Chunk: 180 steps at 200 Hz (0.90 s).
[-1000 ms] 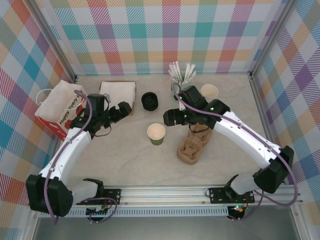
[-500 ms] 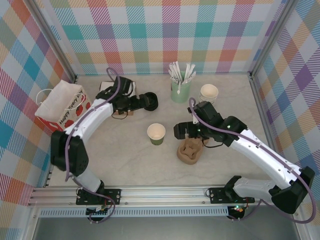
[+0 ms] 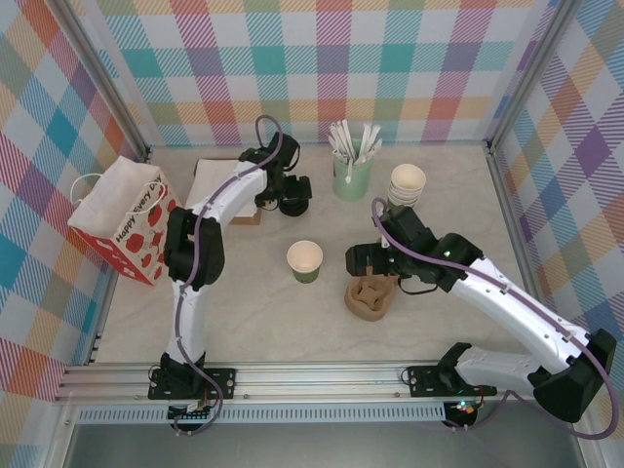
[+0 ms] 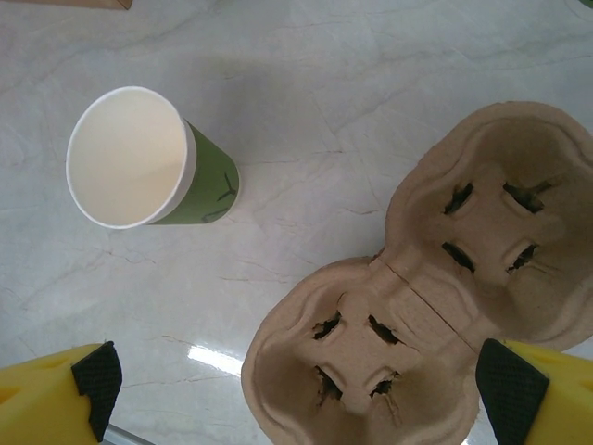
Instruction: Pack the takeout coffee
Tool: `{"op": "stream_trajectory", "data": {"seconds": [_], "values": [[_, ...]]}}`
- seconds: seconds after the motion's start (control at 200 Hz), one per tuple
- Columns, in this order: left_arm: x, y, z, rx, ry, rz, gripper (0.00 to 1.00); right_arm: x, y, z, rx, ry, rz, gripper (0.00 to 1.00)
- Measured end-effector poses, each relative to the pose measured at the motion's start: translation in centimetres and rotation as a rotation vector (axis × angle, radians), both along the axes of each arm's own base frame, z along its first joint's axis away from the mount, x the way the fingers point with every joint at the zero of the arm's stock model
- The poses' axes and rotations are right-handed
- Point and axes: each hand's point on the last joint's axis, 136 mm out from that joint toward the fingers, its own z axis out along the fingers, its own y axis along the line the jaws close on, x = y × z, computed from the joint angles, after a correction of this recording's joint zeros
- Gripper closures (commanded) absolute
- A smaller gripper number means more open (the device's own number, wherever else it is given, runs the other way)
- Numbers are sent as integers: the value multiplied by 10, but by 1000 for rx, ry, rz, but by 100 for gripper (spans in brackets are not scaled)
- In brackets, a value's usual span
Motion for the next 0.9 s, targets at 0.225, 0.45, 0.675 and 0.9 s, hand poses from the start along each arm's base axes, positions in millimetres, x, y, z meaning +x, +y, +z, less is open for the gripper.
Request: {"op": "stream_trajectory", "data": {"seconds": [0.225,0.45,0.675,0.9], "values": [[18,-10,-4,-12,-6,-9,0,-1,-3,-8,-15,13,-10,0],[28,-9,-12,17,-5,5,0,-1,-3,-8,-12,18,-16,0],[30,-10,-17,23,7,3,0,-1,-2,-10,-16,23,-17,0],[31,-11,-18,24,7,0,0,0,-2,-13,-21,30,-18,0]]}}
